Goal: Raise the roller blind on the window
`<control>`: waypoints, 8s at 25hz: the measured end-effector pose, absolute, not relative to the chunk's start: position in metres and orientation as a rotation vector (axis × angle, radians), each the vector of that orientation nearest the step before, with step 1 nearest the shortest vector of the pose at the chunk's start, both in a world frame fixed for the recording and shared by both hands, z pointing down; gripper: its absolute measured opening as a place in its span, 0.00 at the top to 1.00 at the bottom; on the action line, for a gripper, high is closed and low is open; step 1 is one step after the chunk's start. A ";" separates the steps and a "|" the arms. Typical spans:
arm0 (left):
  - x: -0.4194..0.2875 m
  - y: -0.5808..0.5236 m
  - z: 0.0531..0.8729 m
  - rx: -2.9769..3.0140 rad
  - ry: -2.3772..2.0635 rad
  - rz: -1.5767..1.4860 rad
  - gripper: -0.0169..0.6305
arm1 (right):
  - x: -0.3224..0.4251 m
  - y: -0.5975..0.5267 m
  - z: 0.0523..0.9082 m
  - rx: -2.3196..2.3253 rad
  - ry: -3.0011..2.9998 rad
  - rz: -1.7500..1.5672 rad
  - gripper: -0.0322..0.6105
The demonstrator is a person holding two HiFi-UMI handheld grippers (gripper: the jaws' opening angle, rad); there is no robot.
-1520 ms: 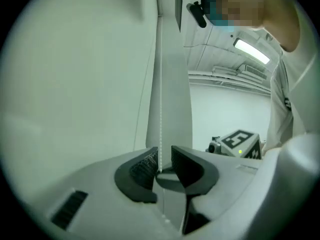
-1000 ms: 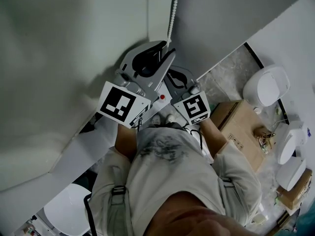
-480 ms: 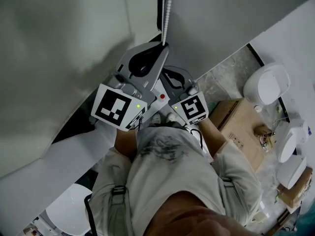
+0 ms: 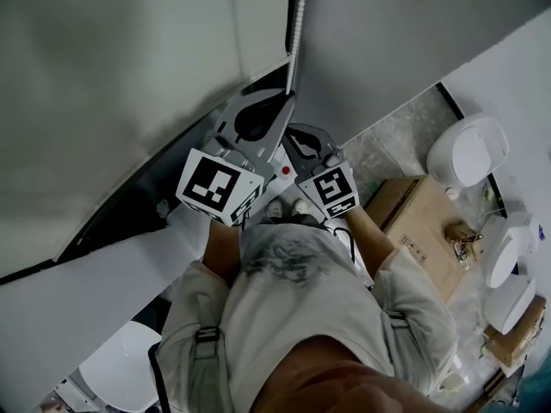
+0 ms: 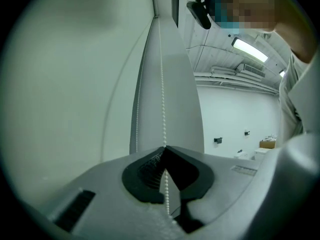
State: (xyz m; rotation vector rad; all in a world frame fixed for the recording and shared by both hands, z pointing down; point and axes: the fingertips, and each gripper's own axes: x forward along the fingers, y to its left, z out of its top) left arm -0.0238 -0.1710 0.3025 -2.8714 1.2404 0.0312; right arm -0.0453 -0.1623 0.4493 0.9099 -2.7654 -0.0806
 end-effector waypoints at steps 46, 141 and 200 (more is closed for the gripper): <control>-0.033 -0.165 0.413 -2.992 1.334 -0.156 0.96 | -0.028 -0.150 0.408 0.863 -2.866 -0.056 0.85; -0.022 -0.147 0.534 -3.095 1.437 -0.373 0.95 | -0.027 -0.171 0.375 0.899 -2.929 -0.117 0.93; -0.014 -0.178 0.291 -2.869 1.236 0.034 0.96 | -0.036 -0.169 0.428 0.852 -2.855 -0.044 0.93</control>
